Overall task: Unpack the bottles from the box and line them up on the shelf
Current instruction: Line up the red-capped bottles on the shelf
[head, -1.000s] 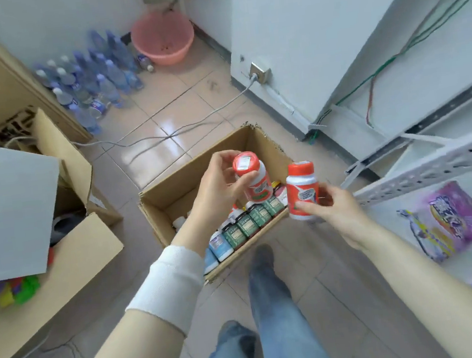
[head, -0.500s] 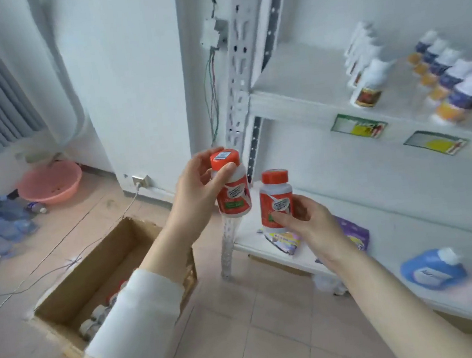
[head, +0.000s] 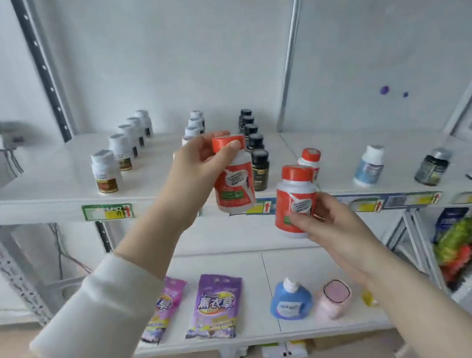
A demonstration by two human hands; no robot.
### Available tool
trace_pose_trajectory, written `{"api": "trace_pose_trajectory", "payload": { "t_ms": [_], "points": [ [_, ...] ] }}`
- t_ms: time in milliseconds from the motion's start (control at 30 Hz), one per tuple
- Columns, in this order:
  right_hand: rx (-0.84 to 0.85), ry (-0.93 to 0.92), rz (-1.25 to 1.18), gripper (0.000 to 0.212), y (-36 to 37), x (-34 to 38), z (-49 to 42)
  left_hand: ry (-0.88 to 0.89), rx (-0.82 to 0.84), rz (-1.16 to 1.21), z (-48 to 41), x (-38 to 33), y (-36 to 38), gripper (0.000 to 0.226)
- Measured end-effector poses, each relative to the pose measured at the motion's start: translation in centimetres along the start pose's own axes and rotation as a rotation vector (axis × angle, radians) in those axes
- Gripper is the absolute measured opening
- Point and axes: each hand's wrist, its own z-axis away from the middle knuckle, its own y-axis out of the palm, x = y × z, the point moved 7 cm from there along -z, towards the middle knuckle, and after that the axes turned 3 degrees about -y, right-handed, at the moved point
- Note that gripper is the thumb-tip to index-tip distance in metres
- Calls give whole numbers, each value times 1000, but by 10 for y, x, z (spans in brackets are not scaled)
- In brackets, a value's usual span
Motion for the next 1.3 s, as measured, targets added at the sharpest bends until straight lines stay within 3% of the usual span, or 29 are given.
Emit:
{"api": "trace_pose_trajectory", "payload": {
  "t_ms": [67,167,233,500,867,1300],
  "points": [
    [-47,-11,13,32,-34,7,-16,7,41,-5,-25,-3,32,22],
    [-88,-41,29,51,-72,19,-40,31,95,-66,-67,-7,68,35],
    [-97,-39,36,48,-92,24,-61,37,108,-114,-96,-8,85,39],
    [-2,51,132,53,-133,38,-195,64,216,-409,-240,11,137,44],
    [99,221,451,54,-126,-27,-358,-16,343,-768,-408,101,170,43],
    [107,245,524,72,-103,-74,-425,-68,403,-990,-470,147,185,43]
  ]
}}
